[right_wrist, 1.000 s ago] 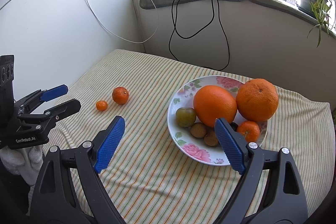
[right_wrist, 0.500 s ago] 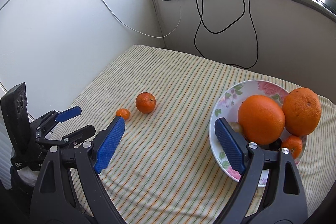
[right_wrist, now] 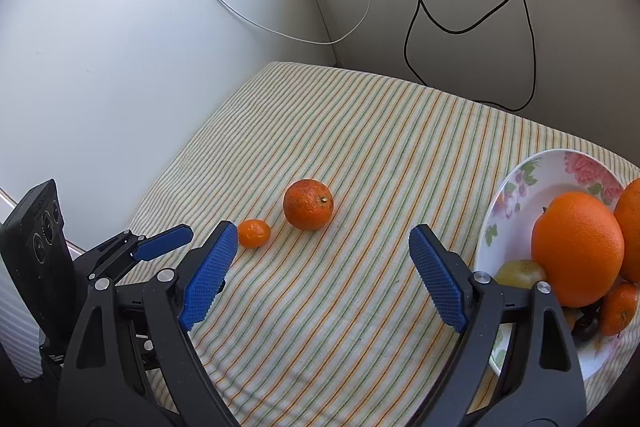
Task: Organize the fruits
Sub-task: 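Move both open grippers toward the two citrus fruits on the cloth, then grasp the small tangerine with the left gripper while the right grasps the reddish orange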
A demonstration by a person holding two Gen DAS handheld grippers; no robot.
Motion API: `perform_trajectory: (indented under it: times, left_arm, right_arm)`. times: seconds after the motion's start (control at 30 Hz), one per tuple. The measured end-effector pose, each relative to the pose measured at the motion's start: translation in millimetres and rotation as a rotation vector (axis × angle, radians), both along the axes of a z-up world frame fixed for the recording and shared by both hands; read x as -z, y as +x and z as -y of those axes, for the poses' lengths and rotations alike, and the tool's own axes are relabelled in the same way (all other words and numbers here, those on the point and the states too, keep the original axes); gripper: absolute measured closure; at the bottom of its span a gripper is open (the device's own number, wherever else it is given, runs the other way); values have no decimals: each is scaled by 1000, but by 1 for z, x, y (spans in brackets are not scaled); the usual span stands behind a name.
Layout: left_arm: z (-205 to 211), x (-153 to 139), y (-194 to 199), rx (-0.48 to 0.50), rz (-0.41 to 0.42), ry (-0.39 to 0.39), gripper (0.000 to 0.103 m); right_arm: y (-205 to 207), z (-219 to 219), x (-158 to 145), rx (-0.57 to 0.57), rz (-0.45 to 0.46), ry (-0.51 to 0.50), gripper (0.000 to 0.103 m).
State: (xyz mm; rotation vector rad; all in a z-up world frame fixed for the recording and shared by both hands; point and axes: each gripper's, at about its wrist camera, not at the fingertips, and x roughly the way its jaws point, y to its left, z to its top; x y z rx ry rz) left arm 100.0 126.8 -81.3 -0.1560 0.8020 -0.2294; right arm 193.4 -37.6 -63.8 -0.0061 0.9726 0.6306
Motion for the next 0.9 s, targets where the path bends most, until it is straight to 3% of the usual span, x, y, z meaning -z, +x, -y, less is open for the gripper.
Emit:
perform_trajectory:
  times: [0.13,0.6,0.77,0.9]
  left_arm:
    - [0,3,4,8,-5,-7,39]
    - [-5,13,18,42,-62,-78,61]
    - [-2,13,22,58,-71,-74,62]
    - [2,18,26,68,-88,-64,66]
  right_arm:
    - [7,-9,8,-8,-14,-17,13]
    - [37,-34,23,-8,-95,14,14]
    - [50,-42,31,-1,-142,30,27]
    - [55,-47,36,-2,-155,25,30]
